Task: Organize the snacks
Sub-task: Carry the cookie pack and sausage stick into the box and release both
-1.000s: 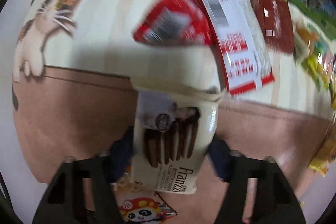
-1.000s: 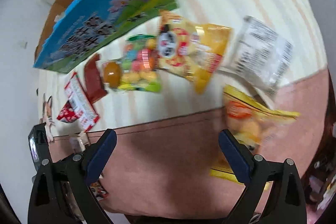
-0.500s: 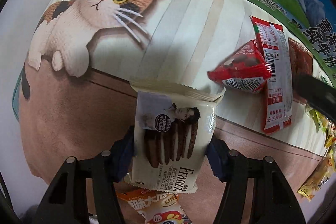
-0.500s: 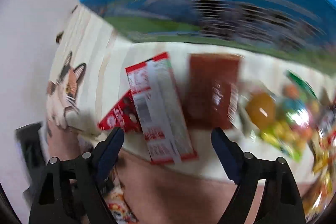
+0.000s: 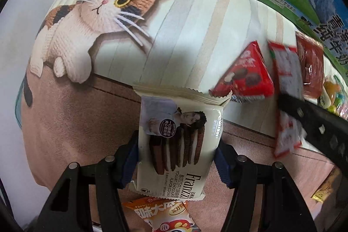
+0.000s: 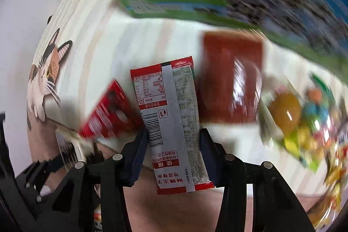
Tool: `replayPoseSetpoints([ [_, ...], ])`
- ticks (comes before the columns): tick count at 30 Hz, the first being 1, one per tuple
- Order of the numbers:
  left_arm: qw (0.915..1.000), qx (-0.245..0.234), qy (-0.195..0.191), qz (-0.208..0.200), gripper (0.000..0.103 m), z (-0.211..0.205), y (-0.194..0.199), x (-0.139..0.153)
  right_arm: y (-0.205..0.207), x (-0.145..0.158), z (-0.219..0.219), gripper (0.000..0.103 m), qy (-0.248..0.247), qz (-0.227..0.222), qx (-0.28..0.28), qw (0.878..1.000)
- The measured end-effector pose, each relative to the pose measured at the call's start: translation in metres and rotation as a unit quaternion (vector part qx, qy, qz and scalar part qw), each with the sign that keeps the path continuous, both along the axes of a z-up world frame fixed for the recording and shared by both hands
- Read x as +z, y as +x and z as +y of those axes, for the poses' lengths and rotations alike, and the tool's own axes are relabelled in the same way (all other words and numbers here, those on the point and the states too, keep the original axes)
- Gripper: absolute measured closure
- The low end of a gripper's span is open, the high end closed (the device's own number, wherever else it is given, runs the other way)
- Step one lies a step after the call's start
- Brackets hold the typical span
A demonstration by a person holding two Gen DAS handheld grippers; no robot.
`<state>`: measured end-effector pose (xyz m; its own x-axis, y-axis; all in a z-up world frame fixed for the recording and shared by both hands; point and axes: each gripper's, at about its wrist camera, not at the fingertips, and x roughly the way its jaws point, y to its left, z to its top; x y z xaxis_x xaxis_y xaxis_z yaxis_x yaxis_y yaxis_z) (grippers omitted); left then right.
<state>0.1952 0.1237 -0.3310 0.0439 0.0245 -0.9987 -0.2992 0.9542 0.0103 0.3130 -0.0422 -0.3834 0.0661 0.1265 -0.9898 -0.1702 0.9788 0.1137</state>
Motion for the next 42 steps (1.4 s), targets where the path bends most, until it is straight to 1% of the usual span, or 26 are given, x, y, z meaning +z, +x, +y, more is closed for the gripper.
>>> replayPoseSetpoints([
  [4,0.9995,-0.030,-0.009,-0.002,0.044,-0.022,-0.003,0.006,-0.035,0.006,-0.044,0.053,-0.002,0.009,-0.031,0.999],
  [7,0.9982,-0.057,-0.018,-0.002,0.044,-0.046,-0.003,0.005,-0.070,0.001,-0.091,0.053,0.006,0.034,-0.096,0.995],
  [9,0.9964,-0.082,-0.021,0.000,0.044,-0.066,-0.003,0.001,-0.086,-0.001,-0.113,0.051,0.031,0.053,-0.146,0.987],
  [10,0.9954,-0.094,-0.019,0.002,0.043,-0.075,-0.003,-0.001,-0.091,-0.003,-0.121,0.044,0.050,0.063,-0.172,0.982],
  [11,0.9947,-0.102,-0.015,0.003,0.043,-0.081,-0.003,-0.004,-0.094,-0.005,-0.127,0.033,0.064,0.070,-0.187,0.978],
  [12,0.9943,-0.106,-0.012,0.003,0.043,-0.084,-0.002,-0.006,-0.094,-0.006,-0.130,0.028,0.074,0.075,-0.192,0.976],
  [13,0.9938,-0.111,-0.006,0.004,0.043,-0.087,-0.002,-0.009,-0.094,-0.006,-0.131,0.021,0.070,0.068,-0.192,0.977],
  [14,0.9930,-0.118,0.002,0.005,0.043,-0.089,-0.001,-0.012,-0.093,-0.006,-0.131,0.021,0.058,0.057,-0.187,0.979],
  [16,0.9920,-0.126,0.006,0.004,0.043,-0.090,0.004,-0.016,-0.091,-0.005,-0.129,0.021,0.027,0.042,-0.159,0.986],
  [19,0.9916,-0.129,0.004,0.003,0.043,-0.087,0.005,-0.016,-0.084,-0.008,-0.116,0.021,-0.002,0.034,-0.145,0.989],
  [20,0.9917,-0.129,0.004,0.002,0.043,-0.086,0.005,-0.017,-0.084,-0.009,-0.113,0.021,-0.005,0.030,-0.148,0.989],
  [22,0.9915,-0.130,0.006,0.001,0.043,-0.083,0.004,-0.017,-0.085,-0.011,-0.108,0.023,-0.014,0.021,-0.151,0.988],
  [23,0.9916,-0.129,0.007,-0.001,0.043,-0.082,0.003,-0.017,-0.081,-0.015,-0.095,0.028,-0.022,0.017,-0.151,0.988],
  [24,0.9917,-0.128,0.008,-0.002,0.043,-0.091,-0.001,-0.016,-0.082,-0.014,-0.094,0.032,-0.028,0.011,-0.148,0.989],
  [25,0.9918,-0.128,0.008,-0.003,0.044,-0.091,-0.002,-0.015,-0.085,-0.013,-0.086,0.042,-0.032,0.005,-0.144,0.989],
  [26,0.9919,-0.127,0.009,-0.004,0.044,-0.091,-0.002,-0.016,-0.092,-0.014,-0.080,0.047,-0.034,0.000,-0.141,0.989],
  [27,0.9920,-0.126,0.009,-0.006,0.045,-0.093,-0.006,-0.015,-0.099,-0.014,-0.066,0.048,-0.034,-0.002,-0.140,0.990],
  [29,0.9919,-0.126,0.011,-0.008,0.045,-0.091,-0.011,-0.013,-0.106,-0.012,-0.069,0.053,-0.031,-0.004,-0.143,0.989],
  [30,0.9920,-0.125,0.011,-0.011,0.045,-0.092,-0.013,-0.010,-0.110,-0.006,-0.079,0.054,-0.026,-0.005,-0.146,0.989],
  [32,0.9917,-0.127,0.014,-0.020,0.046,-0.093,-0.015,-0.001,-0.113,-0.001,-0.082,0.055,-0.017,-0.006,-0.149,0.989],
  [36,0.9900,-0.133,0.017,-0.044,0.046,-0.096,-0.018,0.027,-0.111,0.022,-0.093,0.055,-0.002,-0.017,-0.150,0.989],
  [37,0.9896,-0.134,0.013,-0.050,0.046,-0.097,-0.018,0.034,-0.117,0.031,-0.102,0.055,0.003,-0.022,-0.149,0.989],
  [42,0.9859,-0.139,-0.007,-0.093,0.046,-0.105,-0.011,0.085,-0.117,0.079,-0.109,0.055,0.042,-0.052,-0.149,0.987],
])
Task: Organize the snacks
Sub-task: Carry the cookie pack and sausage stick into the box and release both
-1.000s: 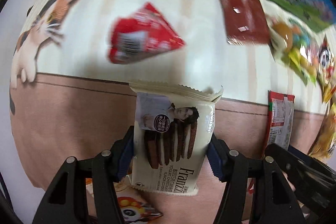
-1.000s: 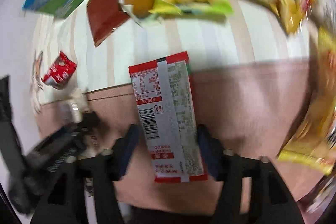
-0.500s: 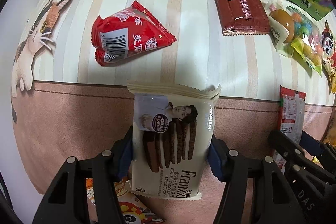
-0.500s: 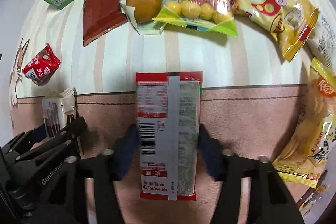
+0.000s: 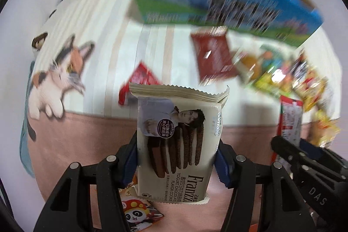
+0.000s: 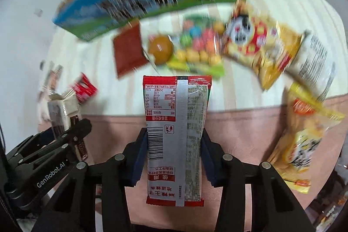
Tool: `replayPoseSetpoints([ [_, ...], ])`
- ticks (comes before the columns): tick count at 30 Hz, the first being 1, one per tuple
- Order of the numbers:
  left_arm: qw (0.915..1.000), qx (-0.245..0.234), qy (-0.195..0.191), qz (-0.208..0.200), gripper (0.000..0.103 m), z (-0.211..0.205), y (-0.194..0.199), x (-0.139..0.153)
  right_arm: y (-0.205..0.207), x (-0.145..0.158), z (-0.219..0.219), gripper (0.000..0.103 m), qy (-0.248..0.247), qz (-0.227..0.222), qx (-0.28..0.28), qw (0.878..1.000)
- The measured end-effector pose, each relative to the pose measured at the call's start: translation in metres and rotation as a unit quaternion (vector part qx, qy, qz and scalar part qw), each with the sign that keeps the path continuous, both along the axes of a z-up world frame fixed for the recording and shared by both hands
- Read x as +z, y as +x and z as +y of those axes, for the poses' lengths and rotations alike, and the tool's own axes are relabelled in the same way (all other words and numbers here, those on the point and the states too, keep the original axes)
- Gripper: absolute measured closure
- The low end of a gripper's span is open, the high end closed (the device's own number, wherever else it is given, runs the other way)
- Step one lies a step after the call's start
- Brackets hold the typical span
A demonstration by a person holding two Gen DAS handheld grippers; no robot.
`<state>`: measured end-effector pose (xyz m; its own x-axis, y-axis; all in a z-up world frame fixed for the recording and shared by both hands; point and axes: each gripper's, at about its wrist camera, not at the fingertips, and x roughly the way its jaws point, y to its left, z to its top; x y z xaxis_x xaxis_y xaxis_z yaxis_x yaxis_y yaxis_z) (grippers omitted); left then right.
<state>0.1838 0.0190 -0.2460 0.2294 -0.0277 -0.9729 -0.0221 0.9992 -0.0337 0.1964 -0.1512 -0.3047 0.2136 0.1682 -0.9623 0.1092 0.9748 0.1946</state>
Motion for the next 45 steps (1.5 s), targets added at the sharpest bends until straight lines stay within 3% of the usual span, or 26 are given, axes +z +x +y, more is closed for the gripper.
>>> replayPoseSetpoints([
  [4,0.9988,-0.007,-0.034,-0.035,0.045,-0.006,0.017,0.050,0.023,0.040,-0.019,0.055,0.024,-0.037,0.002,0.999],
  [10,0.9951,-0.030,-0.064,-0.070,0.045,-0.019,0.074,0.114,0.085,0.111,-0.037,0.055,0.040,-0.093,0.005,0.995],
  [15,0.9955,-0.049,-0.054,-0.061,0.045,-0.030,0.143,0.127,0.146,0.144,-0.050,0.055,0.009,-0.116,0.008,0.993],
  [18,0.9967,-0.046,-0.045,-0.049,0.045,-0.028,0.187,0.124,0.191,0.149,-0.058,0.055,-0.016,-0.112,0.005,0.994],
  [22,0.9986,-0.038,-0.025,-0.028,0.044,-0.023,0.241,0.106,0.251,0.136,-0.072,0.055,-0.049,-0.094,-0.009,0.994],
  [29,0.9988,-0.028,0.000,0.039,0.044,-0.013,0.323,0.048,0.330,0.094,-0.091,0.055,-0.081,-0.038,-0.019,0.996],
  [37,0.9955,-0.022,0.006,0.092,0.044,-0.004,0.368,-0.001,0.372,0.050,-0.097,0.055,-0.120,0.002,-0.016,0.993],
  [39,0.9936,-0.021,0.003,0.111,0.043,-0.002,0.374,-0.011,0.380,0.039,-0.099,0.049,-0.113,0.024,-0.016,0.993],
  [40,0.9937,-0.022,-0.001,0.110,0.035,-0.001,0.377,-0.014,0.384,0.033,-0.100,0.044,-0.110,0.033,-0.020,0.993],
  [41,0.9942,-0.022,0.005,0.106,0.020,0.000,0.379,-0.015,0.384,0.032,-0.098,0.036,-0.111,0.035,-0.019,0.993],
  [42,0.9945,-0.022,0.008,0.102,0.014,-0.002,0.381,-0.015,0.385,0.030,-0.095,0.033,-0.111,0.035,-0.013,0.993],
  [44,0.9957,-0.021,0.000,0.090,0.010,-0.002,0.383,-0.014,0.385,0.029,-0.087,0.015,-0.116,0.037,-0.003,0.993],
  [45,0.9958,-0.019,-0.006,0.090,0.010,-0.002,0.384,-0.014,0.385,0.026,-0.084,0.011,-0.116,0.039,0.003,0.993],
])
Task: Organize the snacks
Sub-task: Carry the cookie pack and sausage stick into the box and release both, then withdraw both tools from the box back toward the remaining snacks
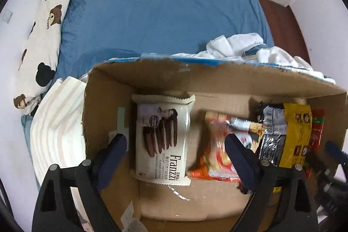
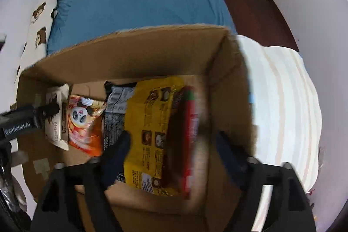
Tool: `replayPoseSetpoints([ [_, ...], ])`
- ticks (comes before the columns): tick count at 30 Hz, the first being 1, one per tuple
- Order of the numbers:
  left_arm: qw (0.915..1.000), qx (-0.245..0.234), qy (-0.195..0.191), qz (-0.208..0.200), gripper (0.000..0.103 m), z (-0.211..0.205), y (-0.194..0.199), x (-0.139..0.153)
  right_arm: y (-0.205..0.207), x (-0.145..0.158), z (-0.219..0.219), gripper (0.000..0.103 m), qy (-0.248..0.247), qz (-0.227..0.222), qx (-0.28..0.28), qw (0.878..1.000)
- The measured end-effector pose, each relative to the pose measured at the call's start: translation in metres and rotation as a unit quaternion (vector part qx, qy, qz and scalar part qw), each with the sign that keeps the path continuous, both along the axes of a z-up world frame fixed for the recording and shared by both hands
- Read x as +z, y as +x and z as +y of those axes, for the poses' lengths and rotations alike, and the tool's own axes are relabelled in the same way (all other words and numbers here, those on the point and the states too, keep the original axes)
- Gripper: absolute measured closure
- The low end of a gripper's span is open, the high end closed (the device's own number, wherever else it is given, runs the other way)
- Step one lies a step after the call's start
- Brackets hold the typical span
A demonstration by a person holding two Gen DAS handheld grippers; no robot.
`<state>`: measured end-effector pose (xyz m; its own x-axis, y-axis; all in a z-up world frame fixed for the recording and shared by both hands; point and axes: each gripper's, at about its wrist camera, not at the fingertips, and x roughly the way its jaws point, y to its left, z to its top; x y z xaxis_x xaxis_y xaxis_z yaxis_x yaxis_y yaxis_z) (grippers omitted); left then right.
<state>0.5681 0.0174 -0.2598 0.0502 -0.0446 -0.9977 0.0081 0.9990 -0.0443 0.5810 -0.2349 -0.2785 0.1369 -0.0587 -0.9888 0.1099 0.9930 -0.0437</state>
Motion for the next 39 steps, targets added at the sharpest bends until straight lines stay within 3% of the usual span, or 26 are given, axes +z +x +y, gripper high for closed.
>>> replayPoseSetpoints([
  [13,0.9997,0.001,-0.013,-0.023,0.010,-0.006,-0.025,0.018,-0.021,0.003,0.005,0.007,-0.006,-0.021,0.002,1.000],
  [23,0.9929,0.013,-0.019,-0.117,0.010,-0.002,-0.099,0.070,-0.084,0.033,0.011,0.007,-0.008,-0.083,0.010,0.996],
  [39,0.9677,0.042,-0.006,-0.248,0.010,0.011,-0.239,0.153,-0.209,0.117,0.044,0.007,0.013,-0.207,0.027,0.978],
])
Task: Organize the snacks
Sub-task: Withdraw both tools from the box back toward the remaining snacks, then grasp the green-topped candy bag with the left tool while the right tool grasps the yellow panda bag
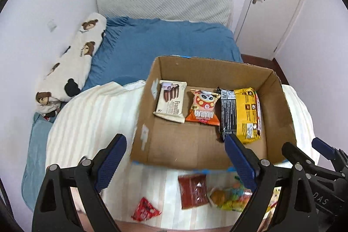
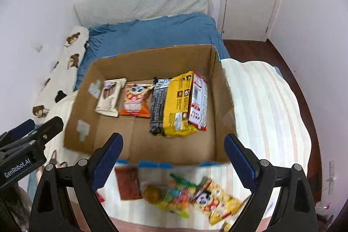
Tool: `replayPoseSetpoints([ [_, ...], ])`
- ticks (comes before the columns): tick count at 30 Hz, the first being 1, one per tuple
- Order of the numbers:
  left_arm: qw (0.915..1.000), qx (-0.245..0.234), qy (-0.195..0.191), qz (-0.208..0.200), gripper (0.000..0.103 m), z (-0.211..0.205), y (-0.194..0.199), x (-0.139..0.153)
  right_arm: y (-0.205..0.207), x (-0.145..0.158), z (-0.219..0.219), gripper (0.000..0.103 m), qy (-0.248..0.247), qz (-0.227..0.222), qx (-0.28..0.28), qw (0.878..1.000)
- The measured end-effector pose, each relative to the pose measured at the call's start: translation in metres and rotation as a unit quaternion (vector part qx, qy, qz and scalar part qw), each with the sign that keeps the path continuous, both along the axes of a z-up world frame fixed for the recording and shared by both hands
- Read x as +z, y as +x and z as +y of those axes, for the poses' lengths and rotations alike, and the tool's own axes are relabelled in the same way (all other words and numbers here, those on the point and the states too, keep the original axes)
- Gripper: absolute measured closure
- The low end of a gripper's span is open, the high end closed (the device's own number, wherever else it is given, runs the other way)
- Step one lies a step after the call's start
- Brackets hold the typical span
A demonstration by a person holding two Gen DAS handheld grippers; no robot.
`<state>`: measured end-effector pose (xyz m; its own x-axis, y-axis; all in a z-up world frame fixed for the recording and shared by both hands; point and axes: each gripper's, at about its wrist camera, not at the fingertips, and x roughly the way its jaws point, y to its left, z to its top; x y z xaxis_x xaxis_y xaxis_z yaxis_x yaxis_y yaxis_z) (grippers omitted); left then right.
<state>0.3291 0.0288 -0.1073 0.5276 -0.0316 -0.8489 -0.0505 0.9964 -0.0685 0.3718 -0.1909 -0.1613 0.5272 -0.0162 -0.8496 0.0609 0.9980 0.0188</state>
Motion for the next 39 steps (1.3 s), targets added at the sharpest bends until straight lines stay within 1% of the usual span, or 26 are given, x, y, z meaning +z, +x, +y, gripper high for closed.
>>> replayPoseSetpoints([
  [3,1.0000,0.005,0.000,0.002,0.010,0.003,-0.026,0.000,-0.027,0.001,-0.001,0.007,0.020,0.005,0.001,1.000],
  [6,0.9997,0.009,-0.006,0.023,0.010,0.003,-0.051,-0.011,-0.052,-0.011,-0.010,0.007,0.039,0.023,-0.009,0.999],
  [9,0.9984,0.011,-0.011,0.054,0.010,-0.001,-0.073,-0.032,-0.082,-0.036,-0.029,0.007,0.068,0.057,-0.034,0.995],
  [12,0.9956,0.002,-0.013,0.093,0.010,-0.015,-0.087,-0.060,-0.106,-0.069,-0.053,0.007,0.095,0.095,-0.071,0.988],
  [13,0.9940,-0.002,-0.015,0.109,0.010,-0.023,-0.089,-0.071,-0.113,-0.083,-0.066,0.007,0.104,0.110,-0.090,0.984],
  [16,0.9886,-0.029,-0.013,0.147,0.010,-0.054,-0.085,-0.101,-0.121,-0.109,-0.093,0.007,0.124,0.136,-0.125,0.975],
  [18,0.9856,-0.048,-0.008,0.162,0.010,-0.078,-0.078,-0.116,-0.123,-0.117,-0.108,0.007,0.133,0.140,-0.143,0.971],
  [20,0.9807,-0.075,-0.006,0.180,0.010,-0.109,-0.067,-0.137,-0.125,-0.122,-0.123,0.007,0.140,0.138,-0.157,0.968],
  [22,0.9752,-0.100,-0.007,0.197,0.010,-0.135,-0.056,-0.154,-0.126,-0.121,-0.132,0.007,0.142,0.130,-0.161,0.968],
  [23,0.9723,-0.112,-0.002,0.205,0.010,-0.146,-0.051,-0.163,-0.127,-0.121,-0.135,0.008,0.136,0.126,-0.157,0.970],
  [24,0.9687,-0.124,0.005,0.215,0.010,-0.158,-0.044,-0.173,-0.125,-0.121,-0.137,0.012,0.131,0.122,-0.151,0.972],
  [25,0.9667,-0.129,0.012,0.221,0.010,-0.166,-0.039,-0.181,-0.125,-0.120,-0.137,0.028,0.119,0.115,-0.139,0.976],
  [26,0.9649,-0.136,0.021,0.223,0.010,-0.175,-0.034,-0.189,-0.123,-0.122,-0.136,0.037,0.106,0.118,-0.128,0.979],
  [28,0.9665,-0.145,0.042,0.208,0.010,-0.185,-0.028,-0.191,-0.119,-0.123,-0.134,0.037,0.089,0.127,-0.109,0.982],
  [29,0.9669,-0.152,0.043,0.200,0.012,-0.187,-0.027,-0.190,-0.116,-0.123,-0.132,0.037,0.083,0.131,-0.095,0.983],
  [30,0.9677,-0.156,0.041,0.194,0.015,-0.189,-0.026,-0.189,-0.113,-0.124,-0.129,0.037,0.076,0.138,-0.078,0.984],
  [31,0.9685,-0.157,0.039,0.189,0.026,-0.189,-0.026,-0.188,-0.110,-0.124,-0.126,0.036,0.070,0.141,-0.068,0.985],
  [32,0.9679,-0.162,0.033,0.189,0.043,-0.190,-0.029,-0.187,-0.106,-0.124,-0.121,0.034,0.054,0.146,-0.050,0.987],
  [33,0.9666,-0.165,0.030,0.194,0.051,-0.191,-0.031,-0.187,-0.101,-0.125,-0.117,0.031,0.043,0.149,-0.042,0.987],
  [34,0.9655,-0.165,0.037,0.198,0.054,-0.191,-0.035,-0.187,-0.098,-0.124,-0.114,0.027,0.029,0.153,-0.029,0.987],
  [36,0.9659,-0.163,0.042,0.197,0.054,-0.186,-0.046,-0.186,-0.088,-0.122,-0.104,0.026,0.005,0.159,-0.001,0.987],
  [39,0.9672,-0.140,0.032,0.210,0.054,-0.167,-0.067,-0.189,-0.073,-0.126,-0.080,0.026,-0.035,0.174,0.044,0.983],
])
